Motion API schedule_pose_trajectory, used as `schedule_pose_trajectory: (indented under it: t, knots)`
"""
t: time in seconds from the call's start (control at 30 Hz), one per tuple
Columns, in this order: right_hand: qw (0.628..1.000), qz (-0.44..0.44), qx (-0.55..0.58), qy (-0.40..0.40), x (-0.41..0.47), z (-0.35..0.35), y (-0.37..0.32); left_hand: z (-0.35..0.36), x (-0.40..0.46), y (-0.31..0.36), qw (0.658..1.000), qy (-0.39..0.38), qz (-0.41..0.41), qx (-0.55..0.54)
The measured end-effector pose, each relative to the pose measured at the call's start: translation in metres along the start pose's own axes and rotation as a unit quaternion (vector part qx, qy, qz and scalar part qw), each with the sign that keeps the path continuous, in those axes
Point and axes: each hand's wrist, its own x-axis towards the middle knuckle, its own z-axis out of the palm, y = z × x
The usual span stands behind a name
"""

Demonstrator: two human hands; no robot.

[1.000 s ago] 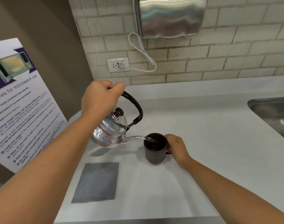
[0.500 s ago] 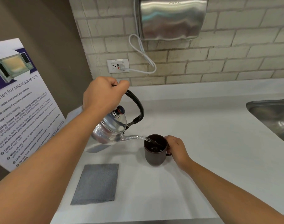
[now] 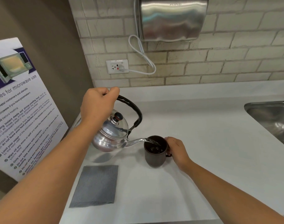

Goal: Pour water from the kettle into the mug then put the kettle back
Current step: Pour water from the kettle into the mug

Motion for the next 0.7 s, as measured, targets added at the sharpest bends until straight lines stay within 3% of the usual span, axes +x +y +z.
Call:
schedule_pose_trajectory:
  t: [0.47,0.7]
  knots:
    - [0.999,0.004,-0.048,-0.010,0.000,-0.004,-0.004,0.000,-0.003,-0.033,0.971,0.060,-0.147,-0.178]
    - [0.993,0.009,-0.113,-0.039,0.010,-0.017,-0.015,-0.003,0.024,-0.025,0.926,0.079,-0.234,-0.284]
